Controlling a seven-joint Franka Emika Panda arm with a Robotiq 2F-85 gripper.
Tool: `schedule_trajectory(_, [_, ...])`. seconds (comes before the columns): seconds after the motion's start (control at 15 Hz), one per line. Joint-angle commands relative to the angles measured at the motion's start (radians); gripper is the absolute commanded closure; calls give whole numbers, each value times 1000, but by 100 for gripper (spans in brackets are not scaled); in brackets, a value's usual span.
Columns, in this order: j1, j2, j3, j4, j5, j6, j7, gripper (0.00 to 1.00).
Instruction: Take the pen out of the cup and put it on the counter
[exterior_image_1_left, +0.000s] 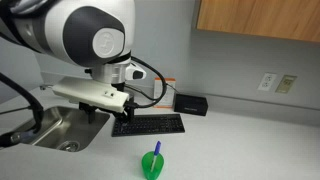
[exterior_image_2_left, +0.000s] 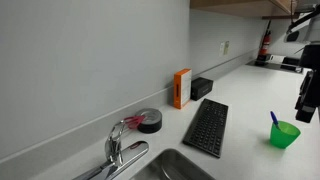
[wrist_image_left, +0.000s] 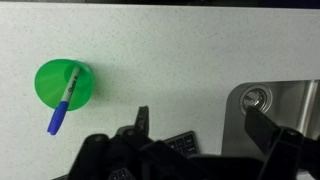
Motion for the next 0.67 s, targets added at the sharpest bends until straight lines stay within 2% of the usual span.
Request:
schedule_trajectory(0.0, [-16, 2, 15, 1, 7, -2, -6, 0])
schedule_trajectory(0.47, [-16, 3, 15, 1, 7, -2, -6, 0])
schedule_trajectory(0.6, [-30, 21, 27, 3, -22, 38, 15, 0])
